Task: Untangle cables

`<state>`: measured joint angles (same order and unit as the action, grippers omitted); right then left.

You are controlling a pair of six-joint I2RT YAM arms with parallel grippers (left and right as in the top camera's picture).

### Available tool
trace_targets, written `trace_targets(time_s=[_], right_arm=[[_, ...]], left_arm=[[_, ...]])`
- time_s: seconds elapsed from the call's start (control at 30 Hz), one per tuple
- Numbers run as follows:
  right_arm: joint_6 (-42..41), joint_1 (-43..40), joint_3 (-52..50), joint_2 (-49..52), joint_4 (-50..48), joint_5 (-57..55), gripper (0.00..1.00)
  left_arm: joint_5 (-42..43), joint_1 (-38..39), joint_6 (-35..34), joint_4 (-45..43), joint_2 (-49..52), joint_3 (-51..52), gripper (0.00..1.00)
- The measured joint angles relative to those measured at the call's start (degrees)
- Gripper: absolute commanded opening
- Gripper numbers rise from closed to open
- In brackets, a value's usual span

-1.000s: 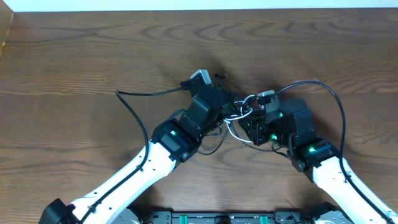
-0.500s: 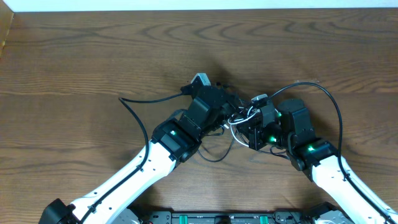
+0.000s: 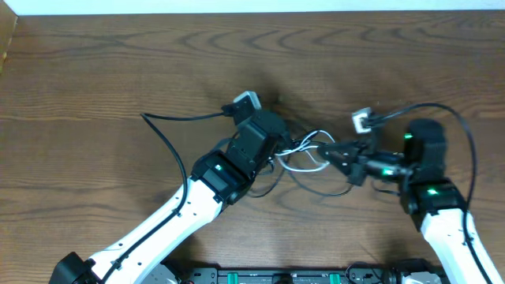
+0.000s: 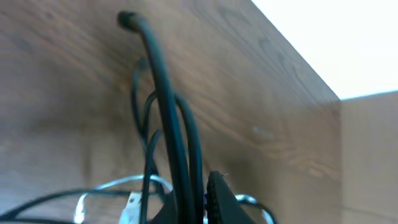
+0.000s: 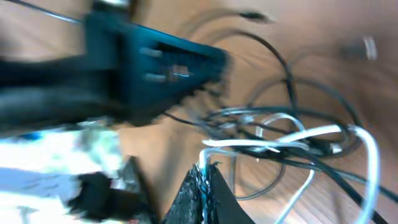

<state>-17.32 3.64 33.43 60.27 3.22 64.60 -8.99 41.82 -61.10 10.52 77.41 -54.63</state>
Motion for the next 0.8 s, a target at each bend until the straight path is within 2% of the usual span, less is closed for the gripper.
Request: trace_targets(time_s=[0.07, 0.2, 0.33, 0.47, 0.53, 0.63, 0.77, 0.8], right_arm=[[-1.9, -4.8, 0.0, -0.2, -3.9, 8.5, 0.01], [-7.1, -11.2, -0.3, -0.1, -13.2, 15.9, 0.01], [-18.0, -18.7, -0.4, -0.2, -32.2, 20.9, 0.01], [-30.3, -21.2, -0.3, -0.5, -52.3, 22.7, 0.01], [-34.9, -21.3, -0.2, -0.6, -57.0, 23.2, 0.07], [-38.2, -21.3, -0.2, -0.6, -57.4, 23.6, 0.2], [-41.0, -21.1, -0.2, 0.0, -57.5, 24.0, 0.33], [-40.9, -21.0, -0.2, 0.1, -57.6, 24.0, 0.4]], left_arm=[[-0.9, -0.5, 0.6, -0.1, 0.0, 0.0, 0.08], [-1.6, -0.5, 1.4, 1.6, 0.0, 0.0, 0.08], [-4.6, -0.5, 6.3, 8.2, 0.0, -0.1, 0.08], [-13.5, -0.7, 8.4, 16.8, 0.0, 0.0, 0.08], [-16.5, -1.2, 6.8, 17.5, 0.0, 0.0, 0.08], [-17.4, -1.8, 2.6, 15.0, 0.0, 0.0, 0.08], [-11.4, -1.9, 1.7, 2.8, 0.0, 0.0, 0.08], [-9.5, -1.9, 2.6, 0.7, 0.0, 0.1, 0.08]])
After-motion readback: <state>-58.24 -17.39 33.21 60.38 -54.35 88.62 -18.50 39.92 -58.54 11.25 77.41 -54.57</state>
